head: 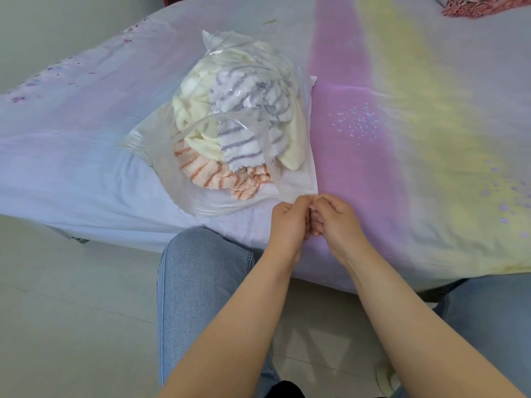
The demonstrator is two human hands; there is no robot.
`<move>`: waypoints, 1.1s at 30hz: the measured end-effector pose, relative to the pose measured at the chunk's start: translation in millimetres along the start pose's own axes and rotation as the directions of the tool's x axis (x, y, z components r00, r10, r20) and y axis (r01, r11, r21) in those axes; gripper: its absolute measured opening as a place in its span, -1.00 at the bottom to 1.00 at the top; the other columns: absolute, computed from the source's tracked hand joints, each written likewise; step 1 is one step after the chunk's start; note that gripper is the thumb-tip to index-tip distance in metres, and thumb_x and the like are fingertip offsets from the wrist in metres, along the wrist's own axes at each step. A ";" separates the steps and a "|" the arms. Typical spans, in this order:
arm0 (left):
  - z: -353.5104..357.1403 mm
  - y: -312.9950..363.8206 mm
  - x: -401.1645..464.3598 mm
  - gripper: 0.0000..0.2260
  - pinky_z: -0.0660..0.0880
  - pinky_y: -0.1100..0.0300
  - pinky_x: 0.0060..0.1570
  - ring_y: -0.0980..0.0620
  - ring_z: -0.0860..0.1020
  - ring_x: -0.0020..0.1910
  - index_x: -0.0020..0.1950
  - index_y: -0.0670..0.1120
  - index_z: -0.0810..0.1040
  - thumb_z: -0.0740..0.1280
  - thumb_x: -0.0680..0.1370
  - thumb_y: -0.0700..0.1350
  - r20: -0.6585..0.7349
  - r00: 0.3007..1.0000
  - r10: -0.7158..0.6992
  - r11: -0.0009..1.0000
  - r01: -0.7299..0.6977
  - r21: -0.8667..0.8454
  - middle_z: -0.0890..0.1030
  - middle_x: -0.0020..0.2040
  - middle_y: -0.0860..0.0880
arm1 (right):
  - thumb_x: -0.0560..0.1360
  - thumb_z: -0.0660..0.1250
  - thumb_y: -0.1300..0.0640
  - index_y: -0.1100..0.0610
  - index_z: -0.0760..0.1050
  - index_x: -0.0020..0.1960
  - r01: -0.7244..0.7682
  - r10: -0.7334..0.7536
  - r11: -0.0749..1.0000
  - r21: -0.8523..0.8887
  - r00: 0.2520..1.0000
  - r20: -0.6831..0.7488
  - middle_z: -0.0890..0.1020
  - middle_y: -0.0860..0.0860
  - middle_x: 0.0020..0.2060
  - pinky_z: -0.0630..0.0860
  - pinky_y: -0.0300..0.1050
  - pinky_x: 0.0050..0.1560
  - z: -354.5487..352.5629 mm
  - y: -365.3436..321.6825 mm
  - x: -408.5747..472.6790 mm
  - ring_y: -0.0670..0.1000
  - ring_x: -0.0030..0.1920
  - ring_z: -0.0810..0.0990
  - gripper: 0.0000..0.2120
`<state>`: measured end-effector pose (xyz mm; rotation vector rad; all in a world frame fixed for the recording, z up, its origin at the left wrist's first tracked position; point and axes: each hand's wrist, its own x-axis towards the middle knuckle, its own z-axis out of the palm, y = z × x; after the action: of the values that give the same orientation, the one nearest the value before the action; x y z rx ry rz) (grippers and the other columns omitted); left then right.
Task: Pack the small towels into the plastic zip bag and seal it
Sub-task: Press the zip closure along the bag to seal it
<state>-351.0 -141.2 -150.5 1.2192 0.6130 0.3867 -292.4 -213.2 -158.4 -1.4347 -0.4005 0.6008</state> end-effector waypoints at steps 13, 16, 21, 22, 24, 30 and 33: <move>-41.9 29.1 15.1 -0.56 0.03 0.32 -0.58 0.12 0.09 -0.61 -0.47 0.01 0.19 0.26 0.55 -0.22 -0.254 0.967 0.027 0.970 -0.086 -0.226 0.17 -0.59 0.08 | 0.60 0.16 0.25 0.07 0.26 -0.41 0.003 0.005 0.960 0.280 1.000 -0.030 0.23 -0.08 -0.53 0.27 -0.21 -0.47 18.1 -6.7 -2.0 -0.05 -0.50 0.19 -0.59; -51.3 35.5 17.9 -0.59 0.03 0.32 -0.57 0.11 0.09 -0.60 -0.44 -0.01 0.18 0.26 0.54 -0.25 -0.280 0.959 0.040 0.971 -0.103 -0.214 0.18 -0.59 0.08 | 0.61 0.15 0.26 0.09 0.25 -0.37 0.022 -0.013 0.964 0.263 0.999 -0.034 0.23 -0.08 -0.52 0.27 -0.20 -0.45 16.7 -9.8 -5.5 -0.04 -0.49 0.18 -0.62; -60.6 48.7 21.6 -0.59 0.04 0.30 -0.57 0.09 0.06 -0.56 -0.44 -0.01 0.16 0.25 0.52 -0.26 -0.281 0.955 0.101 0.972 -0.154 -0.175 0.16 -0.56 0.06 | 0.61 0.16 0.24 0.12 0.32 -0.32 0.053 -0.037 0.961 0.270 0.997 -0.065 0.27 -0.09 -0.52 0.30 -0.21 -0.46 4.2 -13.8 -5.5 -0.05 -0.50 0.20 -0.68; -60.9 49.6 21.6 -0.59 0.04 0.30 -0.56 0.08 0.06 -0.55 -0.43 -0.01 0.16 0.26 0.53 -0.26 -0.280 0.953 0.115 0.974 -0.164 -0.158 0.16 -0.55 0.05 | 0.61 0.16 0.23 0.11 0.32 -0.32 0.054 -0.036 0.961 0.272 0.997 -0.071 0.26 -0.09 -0.52 0.30 -0.21 -0.46 0.7 -13.1 -5.3 -0.05 -0.50 0.21 -0.68; -58.1 48.0 21.5 -0.59 0.07 0.26 -0.53 0.07 0.09 -0.53 -0.42 -0.01 0.16 0.27 0.54 -0.23 -0.284 0.949 0.138 0.985 -0.162 -0.064 0.17 -0.51 0.00 | 0.62 0.15 0.23 0.11 0.29 -0.32 0.043 -0.017 0.953 0.299 0.996 -0.089 0.25 -0.09 -0.53 0.28 -0.21 -0.46 -6.1 -13.5 -5.5 -0.06 -0.51 0.20 -0.68; -38.1 42.6 19.3 -0.59 0.11 0.18 -0.47 0.06 0.13 -0.49 -0.42 -0.03 0.19 0.28 0.57 -0.13 -0.232 0.951 0.203 0.967 -0.157 0.201 0.18 -0.47 -0.02 | 0.54 0.11 -0.29 0.08 0.28 -0.31 -0.094 0.179 0.855 0.510 0.976 -0.122 0.25 -0.04 -0.53 0.23 -0.22 -0.48 -0.7 -20.9 3.7 -0.04 -0.54 0.20 -0.53; -31.1 39.6 21.4 -0.62 0.25 0.23 -0.47 0.05 0.27 -0.53 -0.39 -0.10 0.27 0.27 0.60 -0.06 -0.228 0.954 0.195 0.959 -0.137 0.249 0.30 -0.49 -0.05 | 0.24 0.15 -0.57 0.09 0.42 -0.27 -0.225 0.225 0.945 0.236 0.974 0.024 0.31 -0.03 -0.50 0.29 -0.20 -0.44 35.1 -23.4 10.5 -0.05 -0.50 0.27 -0.31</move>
<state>-352.0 -93.0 -124.4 1.4636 0.7906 0.6333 -301.6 -179.6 -132.4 -1.2588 -0.1546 0.8032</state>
